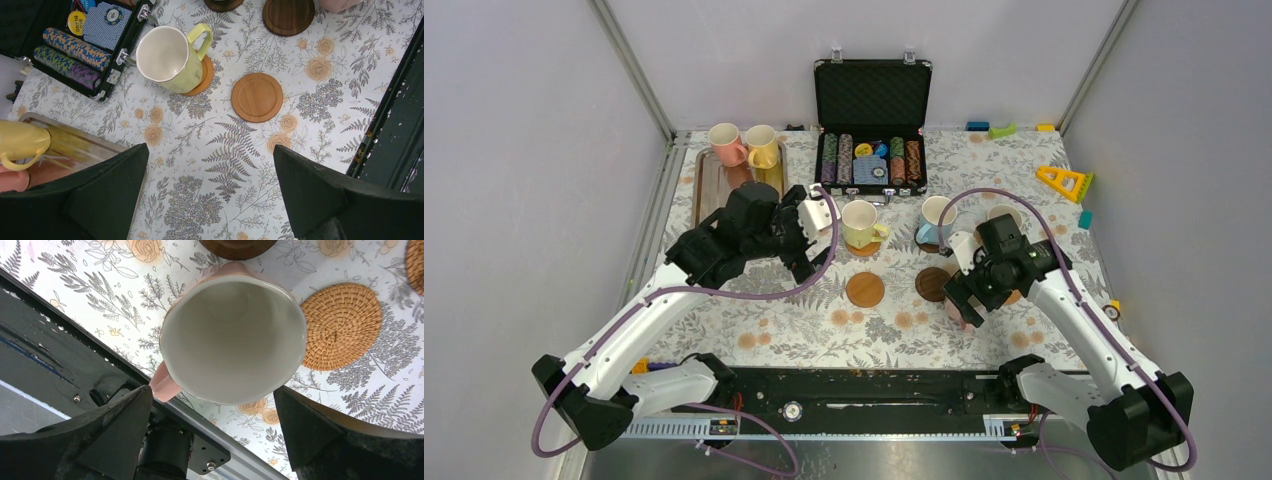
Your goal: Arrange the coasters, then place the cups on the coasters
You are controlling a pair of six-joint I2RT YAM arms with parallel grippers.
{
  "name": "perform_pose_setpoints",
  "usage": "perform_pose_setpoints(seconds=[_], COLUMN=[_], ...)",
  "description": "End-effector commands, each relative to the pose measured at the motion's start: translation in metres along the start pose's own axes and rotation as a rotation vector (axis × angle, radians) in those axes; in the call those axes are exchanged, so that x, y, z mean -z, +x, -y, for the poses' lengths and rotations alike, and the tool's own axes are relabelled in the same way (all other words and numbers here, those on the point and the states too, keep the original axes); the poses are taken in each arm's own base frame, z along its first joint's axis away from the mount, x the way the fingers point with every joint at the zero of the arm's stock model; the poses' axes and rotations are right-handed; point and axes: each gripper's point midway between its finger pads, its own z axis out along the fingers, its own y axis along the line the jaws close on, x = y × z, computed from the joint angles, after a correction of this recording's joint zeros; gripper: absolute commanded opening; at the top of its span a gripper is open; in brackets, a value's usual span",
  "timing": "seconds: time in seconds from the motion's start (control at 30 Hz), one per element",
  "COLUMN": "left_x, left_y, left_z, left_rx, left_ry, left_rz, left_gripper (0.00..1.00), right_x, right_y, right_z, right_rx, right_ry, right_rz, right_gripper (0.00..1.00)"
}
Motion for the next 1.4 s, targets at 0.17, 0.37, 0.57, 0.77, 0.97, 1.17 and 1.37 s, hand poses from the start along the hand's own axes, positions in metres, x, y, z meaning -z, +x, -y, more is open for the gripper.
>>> perform_pose_setpoints(seconds=[0.17, 0.37, 0.57, 0.77, 0.97, 1.17, 1.37], left_x=[0.01, 0.009, 0.007, 0.006, 0.008, 0.011, 0.014], left_y=[-0.02, -0.019, -0.02, -0.02, -0.022, -0.022, -0.019], left_z=[-0.007, -0.008, -0.007, -0.008, -0.008, -0.008, -0.008], left_rx=[-0.03, -0.029, -0.029, -0.027, -0.027, -0.031, -0.037], left_ry=[-0.033, -0.034, -0.028, -0.027, -0.028, -0.036, -0.045], left_rz=[0.073, 0.069, 0.067, 0.065, 0.07, 0.075, 0.075], left_gripper=[0.99, 0.99, 0.99, 0.99, 0.99, 0.99, 0.99], right_x=[0.015, 0.0, -0.002, -0.001, -0.008, -0.021, -0.032], right_y=[-0.022, -0.016, -0.007, 0.009, 0.019, 0.013, 0.013], right_z=[0.009, 0.015, 0.027, 0.041, 0.042, 0.035, 0.032], right_rx=[-0.016, -0.061, -0.038, 0.005, 0.077, 0.103, 0.115], right_ry=[0.044, 0.065, 0.133, 0.221, 0.213, 0.149, 0.114], right_rz=[0.081, 0.024, -0.01, -0.06, -0.091, -0.058, -0.004], right_gripper=[1.0, 1.0, 1.0, 1.0, 0.98, 0.7, 0.44])
